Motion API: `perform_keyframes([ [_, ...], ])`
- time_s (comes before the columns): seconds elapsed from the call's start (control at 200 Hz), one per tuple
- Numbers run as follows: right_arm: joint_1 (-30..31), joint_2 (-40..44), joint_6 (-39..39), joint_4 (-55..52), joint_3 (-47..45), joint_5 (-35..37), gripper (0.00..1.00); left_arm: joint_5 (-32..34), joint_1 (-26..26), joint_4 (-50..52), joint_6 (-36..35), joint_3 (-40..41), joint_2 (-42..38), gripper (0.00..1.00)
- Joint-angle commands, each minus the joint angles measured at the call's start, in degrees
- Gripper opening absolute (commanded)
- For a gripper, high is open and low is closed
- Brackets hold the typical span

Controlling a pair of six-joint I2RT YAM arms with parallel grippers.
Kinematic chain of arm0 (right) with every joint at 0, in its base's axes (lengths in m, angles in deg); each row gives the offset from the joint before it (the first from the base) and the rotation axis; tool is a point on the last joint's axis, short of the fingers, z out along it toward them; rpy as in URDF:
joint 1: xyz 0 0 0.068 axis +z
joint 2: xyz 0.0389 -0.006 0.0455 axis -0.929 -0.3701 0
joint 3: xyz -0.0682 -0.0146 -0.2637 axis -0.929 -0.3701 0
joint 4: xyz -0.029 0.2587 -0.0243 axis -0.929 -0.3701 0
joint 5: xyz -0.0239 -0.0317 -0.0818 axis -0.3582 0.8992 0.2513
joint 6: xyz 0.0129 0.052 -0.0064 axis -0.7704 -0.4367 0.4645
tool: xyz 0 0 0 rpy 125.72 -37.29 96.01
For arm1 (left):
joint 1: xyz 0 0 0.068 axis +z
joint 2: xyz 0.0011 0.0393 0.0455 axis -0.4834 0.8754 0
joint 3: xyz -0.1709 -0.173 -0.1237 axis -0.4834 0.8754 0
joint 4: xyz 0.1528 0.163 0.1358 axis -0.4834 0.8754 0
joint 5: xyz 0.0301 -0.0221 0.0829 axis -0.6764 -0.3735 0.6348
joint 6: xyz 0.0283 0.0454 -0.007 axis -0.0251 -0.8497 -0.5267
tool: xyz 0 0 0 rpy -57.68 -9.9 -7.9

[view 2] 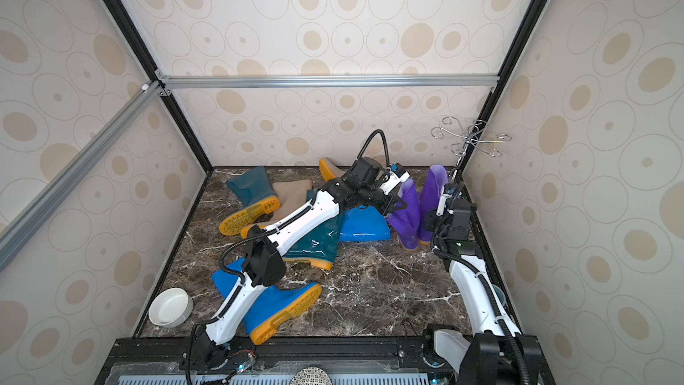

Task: Match and arrange rain boots in pairs
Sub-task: Pair a pair of rain boots at the center of the board.

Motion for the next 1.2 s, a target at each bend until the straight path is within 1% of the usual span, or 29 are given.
perform_keyframes([
  [0.0, -0.18, 2.50, 0.31, 1.57, 1.03, -5.21, 0.48, -1.14, -0.39, -8.08, 2.15, -4.37, 0.88, 0.39],
  [0.005, -0.17, 2.57, 0.36, 1.31, 1.14, -5.21, 0.49, -1.14, -0.35, -8.10, 2.19, -4.44, 0.99, 0.41],
  [0.025, -0.17, 2.79, 0.52, 0.08, 1.75, -5.08, 0.53, -1.09, -0.40, -8.05, 2.22, -4.85, 1.16, 0.54],
  [0.055, -0.17, 3.43, 0.78, -1.73, 2.59, -4.97, 0.57, -0.76, -0.40, -7.88, 2.26, -5.30, 1.13, 0.66],
  [0.07, -0.17, 3.61, 0.91, -2.56, 2.94, -4.88, 0.59, -0.45, -0.48, -7.78, 2.25, -5.44, 1.04, 0.70],
  [0.075, -0.17, 3.86, 0.97, -2.82, 3.06, -4.87, 0.59, -0.35, -0.48, -7.77, 2.24, -5.45, 1.02, 0.75],
  [0.09, -0.17, 4.23, 0.99, -3.59, 3.35, -4.86, 0.61, -0.01, -0.53, -7.58, 2.03, -5.54, 0.88, 0.83],
  [0.125, -0.17, 5.22, 1.26, -4.90, 3.84, -4.70, 0.63, 1.00, -0.58, -7.36, 1.47, -5.51, 0.36, 0.96],
  [0.145, -0.23, 5.84, 1.40, -5.60, 4.15, -4.69, 0.64, 1.80, -0.66, -7.18, 1.15, -5.46, -0.01, 0.99],
  [0.21, -0.17, 7.85, 1.74, -7.94, 5.50, -4.60, 0.70, 3.65, -0.66, -6.67, 0.00, -5.46, -1.10, 1.00],
  [0.305, -0.17, 9.88, 2.40, -11.90, 8.51, -4.27, 0.73, 5.48, -0.66, -5.97, -1.15, -5.55, -3.16, 1.00],
  [0.45, -0.17, 11.26, 2.98, -18.80, 14.01, -4.16, 0.76, 7.88, -0.93, -5.15, -2.46, -5.37, -6.45, 1.00],
  [0.465, -0.17, 11.42, 3.04, -19.25, 14.42, -4.18, 0.76, 9.46, -0.93, -5.07, -2.63, -5.38, -6.69, 1.00],
  [0.56, -0.21, 11.52, 3.72, -22.64, 16.91, -6.41, 0.77, 11.56, -0.92, -3.71, -4.20, -5.37, -8.22, 1.00],
  [0.62, -0.17, 11.03, 4.39, -25.57, 19.06, -8.08, 0.79, 13.52, -0.93, -2.28, -5.76, -5.38, -9.09, 1.00],
  [0.675, -0.09, 10.75, 4.40, -27.72, 20.76, -8.85, 0.79, 16.28, -0.86, -0.36, -7.24, -5.38, -9.98, 1.00],
  [0.78, 0.49, 10.30, 4.69, -31.23, 23.74, -11.23, 0.77, 24.30, -0.68, 4.84, -11.64, -4.75, -11.91, 1.00],
  [0.855, 2.65, 9.66, 5.13, -33.75, 26.34, -11.08, 0.75, 30.24, -0.02, 9.18, -13.89, -2.63, -13.61, 1.00],
  [0.935, 6.57, 8.44, 6.25, -35.77, 28.80, -9.82, 0.75, 34.20, 1.51, 12.34, -15.04, 1.98, -16.12, 1.00],
  [1.03, 13.03, 5.38, 6.55, -37.98, 31.99, -7.64, 0.75, 36.34, 4.05, 12.56, -15.20, 11.77, -20.95, 1.00],
  [1.1, 18.52, 2.43, 6.18, -38.85, 34.19, -5.34, 0.75, 35.92, 6.41, 8.85, -13.82, 22.38, -26.20, 1.00],
  [1.195, 25.58, -1.37, 4.36, -38.06, 36.43, -3.06, 0.75, 33.37, 9.76, 1.12, -11.25, 37.72, -33.74, 1.00],
])
